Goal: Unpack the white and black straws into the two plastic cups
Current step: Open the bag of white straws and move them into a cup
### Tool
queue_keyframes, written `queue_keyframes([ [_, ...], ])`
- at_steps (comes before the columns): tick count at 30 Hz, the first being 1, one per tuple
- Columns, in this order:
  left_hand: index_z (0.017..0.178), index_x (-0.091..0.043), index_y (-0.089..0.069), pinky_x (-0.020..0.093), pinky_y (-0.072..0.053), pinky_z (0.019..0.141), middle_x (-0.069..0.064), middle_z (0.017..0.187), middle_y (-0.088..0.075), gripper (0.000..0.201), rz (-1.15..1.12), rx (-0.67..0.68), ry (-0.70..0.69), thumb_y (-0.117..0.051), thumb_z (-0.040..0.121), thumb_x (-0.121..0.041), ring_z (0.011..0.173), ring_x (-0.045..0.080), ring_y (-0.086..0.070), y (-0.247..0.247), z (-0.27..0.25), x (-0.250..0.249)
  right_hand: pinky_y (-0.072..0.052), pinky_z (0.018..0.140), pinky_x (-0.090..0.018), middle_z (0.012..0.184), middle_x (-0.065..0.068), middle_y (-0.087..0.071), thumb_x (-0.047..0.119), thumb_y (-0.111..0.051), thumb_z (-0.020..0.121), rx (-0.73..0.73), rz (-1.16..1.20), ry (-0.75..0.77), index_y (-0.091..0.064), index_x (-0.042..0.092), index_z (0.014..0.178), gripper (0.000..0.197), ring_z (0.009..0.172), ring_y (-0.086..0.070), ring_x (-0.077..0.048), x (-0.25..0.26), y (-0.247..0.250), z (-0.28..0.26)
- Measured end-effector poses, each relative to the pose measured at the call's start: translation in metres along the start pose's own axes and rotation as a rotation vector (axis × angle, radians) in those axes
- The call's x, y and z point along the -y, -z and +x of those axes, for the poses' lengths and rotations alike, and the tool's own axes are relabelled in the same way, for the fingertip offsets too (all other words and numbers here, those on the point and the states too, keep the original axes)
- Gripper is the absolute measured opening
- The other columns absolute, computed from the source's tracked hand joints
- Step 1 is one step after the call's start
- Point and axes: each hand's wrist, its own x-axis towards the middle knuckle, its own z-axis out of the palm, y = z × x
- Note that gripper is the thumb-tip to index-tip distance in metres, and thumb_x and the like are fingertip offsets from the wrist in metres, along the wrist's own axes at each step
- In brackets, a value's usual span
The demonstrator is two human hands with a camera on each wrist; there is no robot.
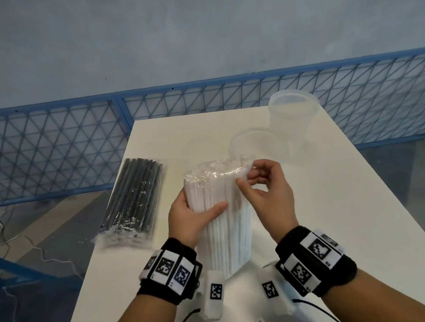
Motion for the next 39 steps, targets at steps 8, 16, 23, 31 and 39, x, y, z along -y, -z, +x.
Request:
queue_keyframes([
  [8, 0.106, -0.027, -0.054, 0.021, -0.049, 0.074, -0.018, 0.095, -0.062, 0.061, 0.108, -0.024, -0.066, -0.088, 0.055, -0.030, 0.091, -0.001, -0.058, 0.001, 0.000, -0.005, -0.055, 0.067, -0.024, 0.071, -0.001, -0.061, 0.012, -0.069, 0.082, 0.067, 0.151, -0.221, -0.060, 0.014, 0.085, 0.009, 0.068, -0.059, -0.013, 0.005, -0.006, 0.013],
  [16, 0.108, -0.028, -0.052, 0.027, -0.050, 0.081, -0.017, 0.096, -0.060, 0.063, 0.126, -0.056, -0.063, -0.087, 0.056, -0.033, 0.094, 0.009, -0.059, 0.001, 0.004, 0.000, -0.056, 0.068, -0.024, 0.081, -0.002, -0.062, 0.012, -0.061, 0.087, 0.168, 0.084, -0.225, -0.062, 0.009, 0.084, 0.005, 0.076, -0.059, -0.012, 0.008, -0.009, 0.016],
  [23, 0.106, -0.025, -0.054, 0.027, -0.049, 0.081, -0.009, 0.096, -0.063, 0.057, 0.065, -0.105, -0.019, -0.086, 0.059, -0.028, 0.093, 0.013, -0.061, 0.009, 0.012, 0.002, -0.055, 0.068, -0.021, 0.077, 0.001, -0.065, 0.009, -0.056, 0.090, 0.245, 0.064, -0.090, -0.056, 0.013, 0.083, 0.009, 0.075, -0.062, -0.005, 0.028, -0.009, 0.023],
  [31, 0.100, -0.028, -0.055, 0.029, -0.049, 0.080, -0.013, 0.095, -0.063, 0.054, 0.079, 0.038, 0.016, -0.087, 0.057, -0.025, 0.094, 0.013, -0.061, 0.016, 0.016, -0.002, -0.036, 0.084, -0.015, 0.110, 0.001, -0.054, 0.014, -0.072, 0.076, 0.327, -0.715, 0.671, -0.062, 0.020, 0.103, 0.030, 0.097, -0.045, -0.014, 0.002, 0.009, 0.047],
  [39, 0.089, -0.032, -0.057, 0.042, -0.052, 0.089, -0.005, 0.099, -0.066, 0.047, 0.091, 0.122, 0.036, -0.087, 0.056, -0.019, 0.099, 0.019, -0.063, 0.024, 0.026, -0.004, -0.042, 0.080, -0.026, 0.100, -0.003, -0.069, 0.016, -0.058, 0.090, 0.445, -0.807, 1.088, -0.066, 0.011, 0.085, 0.010, 0.088, -0.054, -0.016, -0.002, 0.004, 0.058],
])
